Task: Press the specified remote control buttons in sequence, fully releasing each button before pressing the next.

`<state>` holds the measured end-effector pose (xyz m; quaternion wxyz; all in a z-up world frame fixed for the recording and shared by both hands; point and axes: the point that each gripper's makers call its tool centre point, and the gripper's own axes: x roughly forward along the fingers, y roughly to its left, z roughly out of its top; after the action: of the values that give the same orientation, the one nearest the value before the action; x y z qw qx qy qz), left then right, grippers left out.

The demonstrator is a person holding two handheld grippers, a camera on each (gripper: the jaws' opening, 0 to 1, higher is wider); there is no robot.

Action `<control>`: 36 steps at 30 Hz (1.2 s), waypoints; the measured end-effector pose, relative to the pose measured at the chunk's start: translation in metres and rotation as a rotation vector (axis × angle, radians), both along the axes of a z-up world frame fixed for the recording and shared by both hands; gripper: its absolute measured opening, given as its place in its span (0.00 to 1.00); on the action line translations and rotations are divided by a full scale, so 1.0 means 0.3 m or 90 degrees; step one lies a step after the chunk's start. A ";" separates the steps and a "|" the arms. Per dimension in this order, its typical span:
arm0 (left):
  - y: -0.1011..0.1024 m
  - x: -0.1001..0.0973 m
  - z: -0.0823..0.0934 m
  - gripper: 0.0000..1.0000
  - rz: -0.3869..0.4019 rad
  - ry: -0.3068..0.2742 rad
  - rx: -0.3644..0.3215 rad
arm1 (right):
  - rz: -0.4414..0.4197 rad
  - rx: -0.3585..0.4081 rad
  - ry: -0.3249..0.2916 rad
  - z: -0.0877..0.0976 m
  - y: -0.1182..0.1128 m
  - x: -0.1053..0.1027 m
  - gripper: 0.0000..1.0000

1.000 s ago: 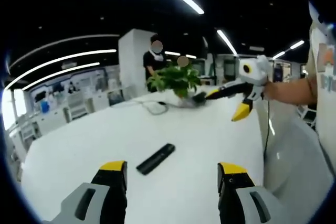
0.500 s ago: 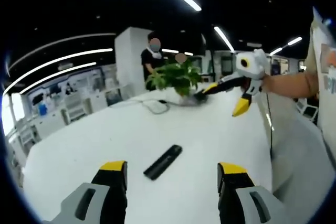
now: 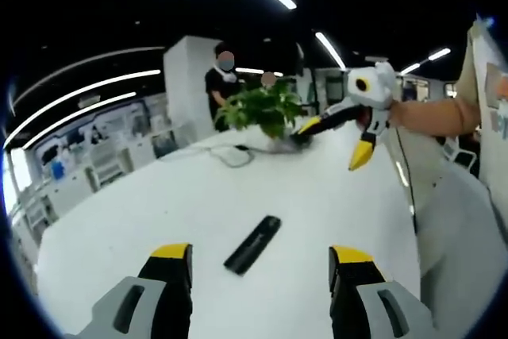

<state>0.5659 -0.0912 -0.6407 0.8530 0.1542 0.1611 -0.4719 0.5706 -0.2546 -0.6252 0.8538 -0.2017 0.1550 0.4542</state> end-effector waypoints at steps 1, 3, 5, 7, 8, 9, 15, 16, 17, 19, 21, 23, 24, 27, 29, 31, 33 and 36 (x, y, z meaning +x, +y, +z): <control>-0.001 0.004 -0.001 0.71 -0.002 0.000 0.002 | 0.003 -0.002 0.000 -0.001 0.001 0.004 0.73; -0.003 0.017 -0.004 0.71 -0.005 0.002 0.005 | 0.006 -0.005 -0.001 0.000 0.004 0.015 0.73; -0.006 0.029 -0.006 0.71 -0.008 0.004 0.006 | 0.010 -0.006 -0.002 0.001 0.006 0.023 0.73; -0.009 0.039 -0.008 0.71 -0.011 0.006 0.007 | 0.014 -0.009 -0.001 0.000 0.011 0.034 0.73; -0.012 0.043 -0.009 0.71 -0.013 0.007 0.007 | 0.017 -0.012 0.000 -0.002 0.012 0.041 0.73; -0.014 0.049 -0.013 0.71 -0.016 0.008 0.010 | 0.019 -0.015 0.001 -0.005 0.013 0.045 0.73; -0.022 0.077 -0.033 0.71 -0.030 0.012 0.025 | 0.040 -0.034 0.010 -0.025 0.023 0.077 0.73; -0.021 0.081 -0.036 0.71 -0.031 0.013 0.029 | 0.043 -0.037 0.012 -0.029 0.024 0.079 0.73; -0.021 0.085 -0.039 0.71 -0.032 0.014 0.031 | 0.048 -0.042 0.013 -0.034 0.025 0.083 0.73; -0.019 0.095 -0.045 0.71 -0.035 0.017 0.036 | 0.052 -0.049 0.014 -0.040 0.026 0.088 0.73; -0.018 0.105 -0.051 0.71 -0.038 0.019 0.040 | 0.058 -0.053 0.018 -0.047 0.029 0.095 0.72; -0.019 0.114 -0.056 0.71 -0.040 0.023 0.042 | 0.064 -0.059 0.020 -0.054 0.031 0.102 0.72; -0.021 0.117 -0.062 0.71 -0.043 0.027 0.045 | 0.068 -0.063 0.023 -0.059 0.033 0.104 0.72; -0.029 0.125 -0.076 0.71 -0.052 0.033 0.052 | 0.080 -0.071 0.034 -0.073 0.038 0.109 0.70; -0.032 0.134 -0.082 0.71 -0.054 0.033 0.056 | 0.087 -0.080 0.037 -0.083 0.039 0.113 0.70; -0.037 0.144 -0.087 0.71 -0.057 0.034 0.058 | 0.093 -0.090 0.040 -0.096 0.041 0.121 0.70; -0.043 0.153 -0.091 0.71 -0.061 0.037 0.058 | 0.097 -0.096 0.044 -0.102 0.044 0.126 0.69; -0.052 0.163 -0.097 0.71 -0.069 0.040 0.062 | 0.105 -0.100 0.046 -0.106 0.052 0.135 0.69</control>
<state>0.6147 -0.1068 -0.6698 0.8119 0.1893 0.2023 -0.5139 0.6110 -0.2390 -0.6569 0.7893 -0.2633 0.2033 0.5161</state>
